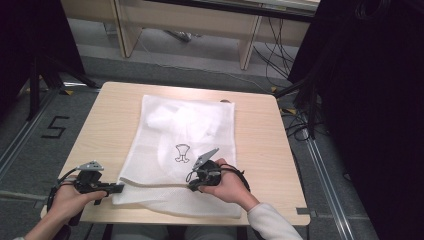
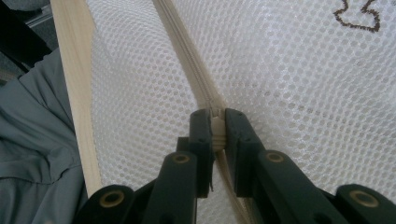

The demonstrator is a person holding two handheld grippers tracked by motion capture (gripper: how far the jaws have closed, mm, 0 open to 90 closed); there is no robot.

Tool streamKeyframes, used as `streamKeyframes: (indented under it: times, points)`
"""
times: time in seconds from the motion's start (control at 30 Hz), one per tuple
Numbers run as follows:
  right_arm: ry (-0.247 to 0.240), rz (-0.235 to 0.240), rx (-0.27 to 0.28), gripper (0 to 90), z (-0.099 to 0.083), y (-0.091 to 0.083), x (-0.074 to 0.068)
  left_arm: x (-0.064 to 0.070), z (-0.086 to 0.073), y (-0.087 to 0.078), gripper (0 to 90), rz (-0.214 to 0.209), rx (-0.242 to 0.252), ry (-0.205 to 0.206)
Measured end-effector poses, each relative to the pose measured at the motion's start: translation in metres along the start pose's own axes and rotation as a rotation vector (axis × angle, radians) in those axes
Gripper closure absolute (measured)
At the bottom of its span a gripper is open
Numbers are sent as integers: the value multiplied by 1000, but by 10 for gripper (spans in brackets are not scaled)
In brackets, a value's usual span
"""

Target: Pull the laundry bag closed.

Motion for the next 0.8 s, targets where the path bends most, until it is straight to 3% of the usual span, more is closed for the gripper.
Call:
streamKeyframes:
  times: [0.2, 0.23, 0.37, 0.47, 0.5, 0.63, 0.7, 0.8]
  points:
    - [-17, -7, 9, 827, -2, -2, 2, 0, 0, 0, 858, 1, 4, 0]
    - [-22, -2, 10, 827, -2, -2, 1, -1, -1, -1, 858, 6, -13, 4]
    - [5, 0, 6, 826, -5, -4, 0, 0, 0, 0, 858, 1, 3, 2]
    - [-9, 0, 16, 827, -5, -3, 2, 0, 0, 0, 858, 2, 2, 2]
    - [9, 1, 8, 826, -6, -5, 1, 0, 0, 0, 858, 3, 2, 3]
    - [17, -7, 11, 826, -8, -6, 1, 0, 0, 0, 858, 3, 3, 3]
    - [-2, -1, 18, 826, -8, -6, 2, 0, 0, 1, 858, 1, 2, 0]
    - [15, -5, 8, 826, -9, -8, 1, 0, 0, 0, 858, 1, 2, 1]
Point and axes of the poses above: each handheld gripper's, and its own axes: y roughly forward along the jaws, z roughly out of its top, x roughly to its right, the point moved 9 cm from there along y, roughly forward along the jaws, and after that the axes turned 12 degrees about -y, right-handed, at the moved point
